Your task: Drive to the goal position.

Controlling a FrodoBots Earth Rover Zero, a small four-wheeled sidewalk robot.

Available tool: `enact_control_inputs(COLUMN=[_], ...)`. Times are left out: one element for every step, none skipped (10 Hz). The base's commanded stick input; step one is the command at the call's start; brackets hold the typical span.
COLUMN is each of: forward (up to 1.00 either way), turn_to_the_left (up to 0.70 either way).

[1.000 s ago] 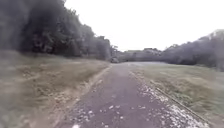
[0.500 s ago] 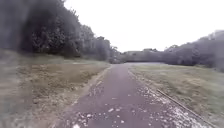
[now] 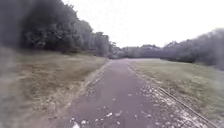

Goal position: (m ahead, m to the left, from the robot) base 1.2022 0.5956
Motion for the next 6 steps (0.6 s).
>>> enact_control_inputs(forward=[0.45, 0.45, 0.45, 0.45, 0.45, 0.45], turn_to_the_left=[0.00, 0.00, 0.00, 0.00, 0.00, 0.00])
